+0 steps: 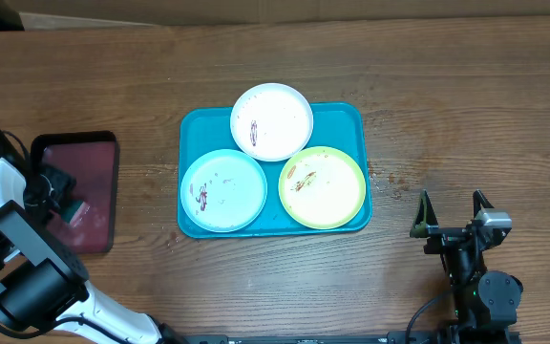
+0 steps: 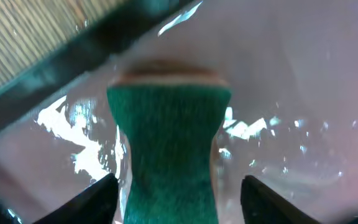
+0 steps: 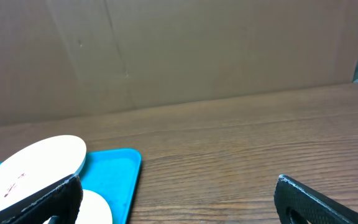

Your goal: Clean dirty plates on tray and stack at the side

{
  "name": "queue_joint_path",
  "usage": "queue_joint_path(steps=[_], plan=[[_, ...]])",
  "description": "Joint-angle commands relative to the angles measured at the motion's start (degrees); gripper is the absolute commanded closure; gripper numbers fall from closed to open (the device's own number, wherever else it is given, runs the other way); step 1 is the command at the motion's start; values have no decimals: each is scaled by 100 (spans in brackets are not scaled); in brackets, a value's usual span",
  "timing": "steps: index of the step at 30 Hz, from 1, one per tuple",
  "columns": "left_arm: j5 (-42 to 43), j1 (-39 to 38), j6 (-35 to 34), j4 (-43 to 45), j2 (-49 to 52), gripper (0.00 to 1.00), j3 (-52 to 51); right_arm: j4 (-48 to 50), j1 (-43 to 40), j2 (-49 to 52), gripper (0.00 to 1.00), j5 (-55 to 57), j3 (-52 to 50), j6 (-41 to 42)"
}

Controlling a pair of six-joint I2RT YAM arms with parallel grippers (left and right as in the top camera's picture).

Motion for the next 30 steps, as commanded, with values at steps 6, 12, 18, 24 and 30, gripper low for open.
queue_joint_path(steps=[6, 12, 18, 24, 30], plan=[[46, 15, 28, -101, 334, 31, 42, 31, 26, -39, 0, 39, -57, -15], [-129, 15, 31, -109, 378, 29, 42, 31, 26, -42, 0, 39, -57, -15], [-555, 15, 31, -94, 378, 59, 42, 31, 26, -39, 0, 39, -57, -15], [-887, 17, 35, 7, 376, 82, 68, 31, 26, -39, 0, 39, -57, -15], [-973, 9, 131, -356, 284, 96, 553, 31, 26, -39, 0, 39, -57, -15]])
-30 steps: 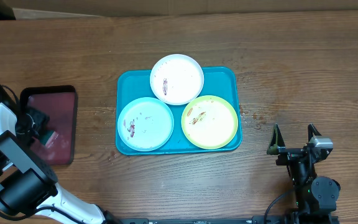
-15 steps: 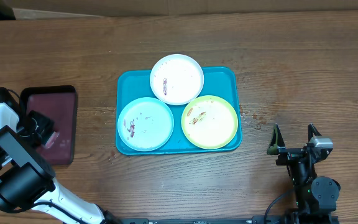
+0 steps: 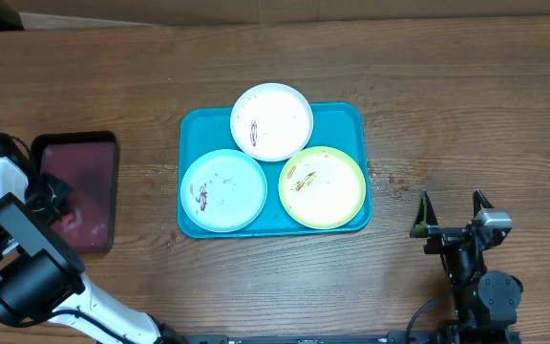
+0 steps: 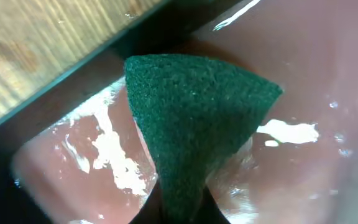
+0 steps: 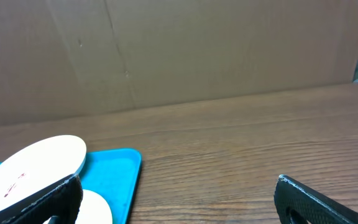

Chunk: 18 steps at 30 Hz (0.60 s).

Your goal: Clean dirty plates on tray and stack at the side

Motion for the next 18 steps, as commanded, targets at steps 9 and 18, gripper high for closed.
queue_joint_path(steps=[9, 18], plan=[[1707, 9, 85, -1268, -197, 96, 2175, 33, 26, -39, 0, 39, -57, -17], [2688, -15, 85, -2055, -197, 96, 2719, 33, 26, -39, 0, 39, -57, -17]])
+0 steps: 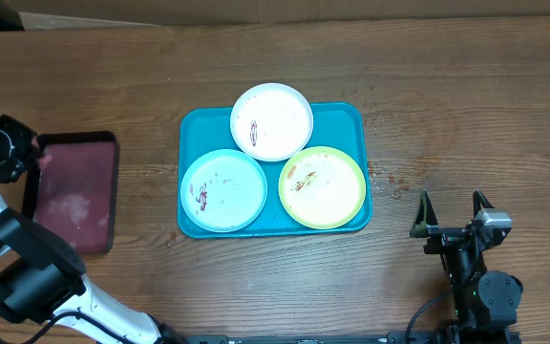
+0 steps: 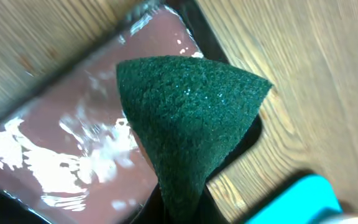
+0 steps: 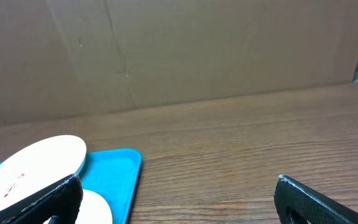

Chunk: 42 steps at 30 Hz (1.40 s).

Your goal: Clean dirty plates on tray and stack at the side

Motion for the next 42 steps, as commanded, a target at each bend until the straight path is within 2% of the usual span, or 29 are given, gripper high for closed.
queue_joint_path(steps=[1, 6, 11, 16, 17, 20, 22, 23, 27, 32, 36, 42], plan=[[426, -24, 44, -173, -138, 96, 26, 35, 26, -39, 0, 39, -57, -17], [271, -190, 39, -243, -138, 96, -474, 35, 26, -39, 0, 39, -57, -17], [-337, -389, -280, 428, -136, 96, -1543, 35, 26, -42, 0, 39, -57, -17], [-684, -387, -332, 1047, -136, 86, -2249, 35, 26, -42, 0, 39, -57, -17], [-769, -374, -332, 1106, -138, 81, -2295, 35, 26, -39, 0, 39, -57, -17], [-955, -332, -326, 1204, -136, 56, -2321, 35, 26, -42, 0, 39, -57, -17], [-1121, -328, -323, 1303, -136, 12, -2321, 35, 26, -42, 0, 39, -57, -17], [-1207, -328, -323, 1375, -138, 10, -2321, 35, 26, -42, 0, 39, -57, -17], [-1292, -328, -328, 1515, -136, 14, -2321, 35, 26, -39, 0, 39, -57, -17], [-1176, -354, -350, 1488, -136, 11, -2391, 35, 26, -42, 0, 39, -57, -17], [-734, -354, -354, 1502, -136, 10, -2667, 35, 26, -39, 0, 39, -57, -17], [-695, -352, -365, 1961, -136, 11, -2990, 35, 26, -42, 0, 39, -57, -17]])
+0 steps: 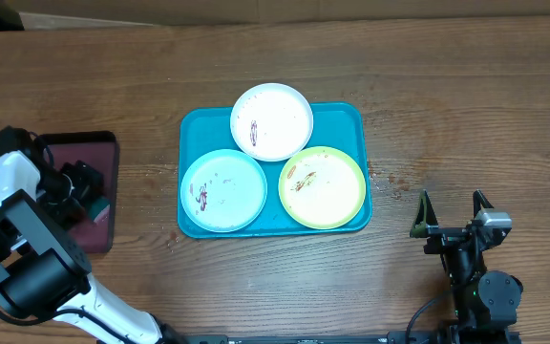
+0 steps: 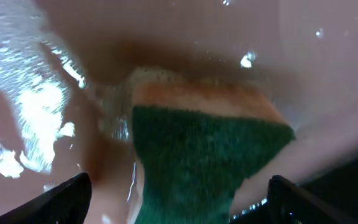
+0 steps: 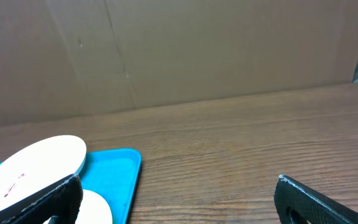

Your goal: Clean dirty plates on tray and stack at the side

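Three dirty plates sit on the teal tray (image 1: 351, 119): a white plate (image 1: 271, 120) at the back, a light blue plate (image 1: 223, 190) front left and a yellow-green plate (image 1: 322, 186) front right, each with brown smears. The green-and-orange sponge (image 2: 210, 162) lies in pink water inside the dark basin (image 1: 70, 162). My left gripper (image 2: 179, 202) is low over it, open, with its fingers wide on either side of the sponge. My right gripper (image 3: 179, 208) is open near the table's front right, holding nothing.
The basin stands at the table's left edge, well left of the tray. A brown cardboard wall (image 3: 179, 50) rises behind the table. Bare wood (image 1: 466, 115) lies to the right of the tray.
My left gripper was shut on the folded sponge, raised over the basin's back edge. Now it is down in the basin's right part, open, and the sponge lies in the water. The right arm is unchanged.
First my left gripper was open round the sponge in the basin's water. Then it was shut on the sponge, squeezed into a fold. After that it held the sponge up above the basin. Now the sponge is back in the water, released. The plates have not moved.
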{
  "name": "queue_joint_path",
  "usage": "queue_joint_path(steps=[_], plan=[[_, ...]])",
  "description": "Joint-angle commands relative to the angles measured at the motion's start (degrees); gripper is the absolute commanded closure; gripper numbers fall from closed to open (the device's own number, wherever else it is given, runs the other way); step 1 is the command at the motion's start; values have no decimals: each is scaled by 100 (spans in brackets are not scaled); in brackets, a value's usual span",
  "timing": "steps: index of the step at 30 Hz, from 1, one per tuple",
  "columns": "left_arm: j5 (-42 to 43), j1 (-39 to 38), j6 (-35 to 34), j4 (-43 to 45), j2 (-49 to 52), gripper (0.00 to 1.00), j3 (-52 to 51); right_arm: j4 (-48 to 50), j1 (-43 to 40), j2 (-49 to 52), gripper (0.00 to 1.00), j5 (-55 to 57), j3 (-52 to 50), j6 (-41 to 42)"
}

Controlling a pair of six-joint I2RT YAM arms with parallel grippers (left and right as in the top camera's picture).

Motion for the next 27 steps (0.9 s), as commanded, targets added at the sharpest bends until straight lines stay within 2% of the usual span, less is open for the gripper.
queue_joint_path(steps=[1, 5, 7, 9, 11, 15, 19, 22, 25, 27], plan=[[109, 0, -55, 160, -107, 11, -92, 35, 26, -39, 0, 39, -57, -17], [109, 0, -37, 350, -107, 11, -92, 35, 26, -42, 0, 39, -57, -17], [107, 0, -37, 389, -107, 15, -92, 35, 26, -39, 0, 39, -57, -17], [101, 0, -37, 398, -107, 27, -92, 35, 26, -42, 0, 39, -57, -17], [103, 0, -37, 389, -107, 34, -92, 35, 26, -42, 0, 39, -57, -17], [105, -2, -37, 382, -107, 34, -131, 35, 26, -39, 0, 39, -57, -17], [7, -2, -37, 466, -107, 27, -295, 35, 26, -42, 0, 39, -57, -17], [-87, -2, -35, 487, -107, 28, -372, 35, 26, -42, 0, 39, -57, -17], [-94, -2, -35, 468, -107, 37, -374, 35, 26, -42, 0, 39, -57, -17], [-105, -2, -35, 468, -107, 55, -374, 35, 26, -39, 0, 39, -57, -17]])
